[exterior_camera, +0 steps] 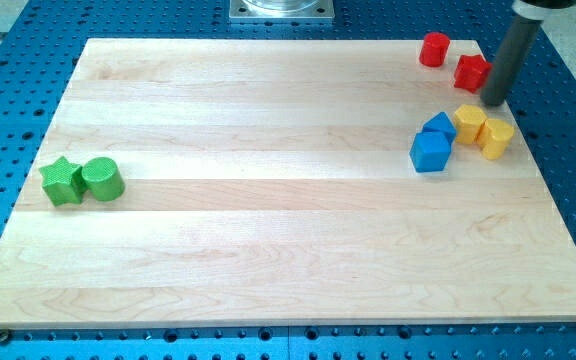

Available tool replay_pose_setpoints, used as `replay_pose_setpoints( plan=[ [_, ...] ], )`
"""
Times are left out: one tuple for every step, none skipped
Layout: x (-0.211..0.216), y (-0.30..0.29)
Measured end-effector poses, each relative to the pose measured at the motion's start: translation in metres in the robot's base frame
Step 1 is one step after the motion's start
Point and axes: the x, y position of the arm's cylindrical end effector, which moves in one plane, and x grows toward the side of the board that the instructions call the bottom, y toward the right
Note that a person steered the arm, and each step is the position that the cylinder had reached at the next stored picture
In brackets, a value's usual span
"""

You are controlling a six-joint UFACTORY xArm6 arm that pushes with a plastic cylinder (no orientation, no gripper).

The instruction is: Move the blue blocks closer to the red star

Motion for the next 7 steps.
replay_pose_setpoints(
  plan=[
    [-0.018, 0.014],
    [-0.034, 0.002],
    [-0.054, -0.034],
    [-0.042, 0.022],
    [0.020, 0.040],
    [0.156, -0.031],
    [0.149, -0.111]
  ],
)
